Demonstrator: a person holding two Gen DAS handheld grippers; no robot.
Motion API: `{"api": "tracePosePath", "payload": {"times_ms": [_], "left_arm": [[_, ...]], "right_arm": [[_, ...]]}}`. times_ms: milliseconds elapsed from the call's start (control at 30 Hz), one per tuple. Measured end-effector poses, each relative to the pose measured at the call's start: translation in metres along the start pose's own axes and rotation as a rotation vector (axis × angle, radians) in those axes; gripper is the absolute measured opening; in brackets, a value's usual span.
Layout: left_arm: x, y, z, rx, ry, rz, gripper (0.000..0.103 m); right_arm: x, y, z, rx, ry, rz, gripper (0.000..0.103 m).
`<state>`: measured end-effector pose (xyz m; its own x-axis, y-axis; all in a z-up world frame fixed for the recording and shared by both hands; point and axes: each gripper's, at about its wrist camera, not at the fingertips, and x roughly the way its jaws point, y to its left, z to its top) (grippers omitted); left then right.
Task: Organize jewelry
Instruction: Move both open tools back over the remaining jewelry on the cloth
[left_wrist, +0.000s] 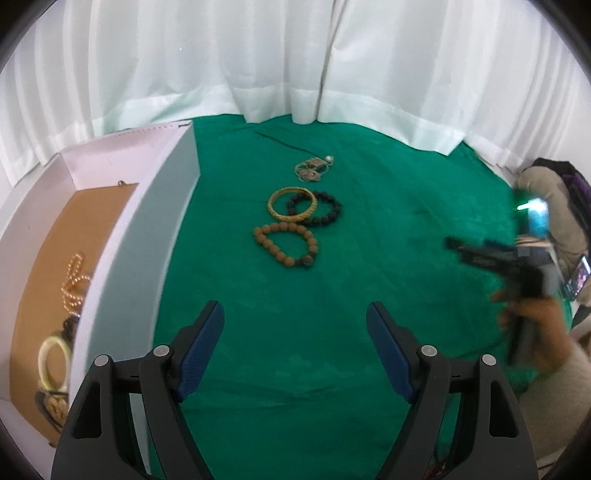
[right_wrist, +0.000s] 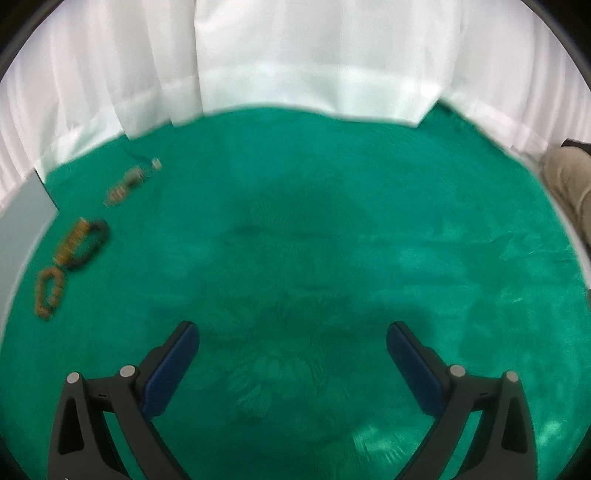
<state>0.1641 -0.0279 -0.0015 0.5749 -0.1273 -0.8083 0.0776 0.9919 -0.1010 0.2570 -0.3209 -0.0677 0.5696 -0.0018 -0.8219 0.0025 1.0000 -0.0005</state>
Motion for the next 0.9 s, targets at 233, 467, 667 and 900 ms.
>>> {"api": "tracePosePath", "payload": {"times_ms": [233,467,667,900], "left_arm": [[0.014,0.013,0.009,-0.039,0.007,-0.018,0.085],[0.041,0.012,0.019,-0.027,0.047,-0.018,0.085],[0.079,0.003,0.026,-0.038,0.115,-0.094,0.085],[0.107,-0.010,0.036,0.012,0.114,-0.096,0.077]], "right_arm": [[-0.109,0.032,0.034,-0.125,-0.108,0.084,0.103],[-0.123,0.054,0.034,-0.141,-0.138,0.126,0.103],[-0.106,0.057,0.022,-0.133,-0.091,0.152,0.103],[-0.089,0.043,0.009,-0.080,-0.043,0.171,0.103]]}}
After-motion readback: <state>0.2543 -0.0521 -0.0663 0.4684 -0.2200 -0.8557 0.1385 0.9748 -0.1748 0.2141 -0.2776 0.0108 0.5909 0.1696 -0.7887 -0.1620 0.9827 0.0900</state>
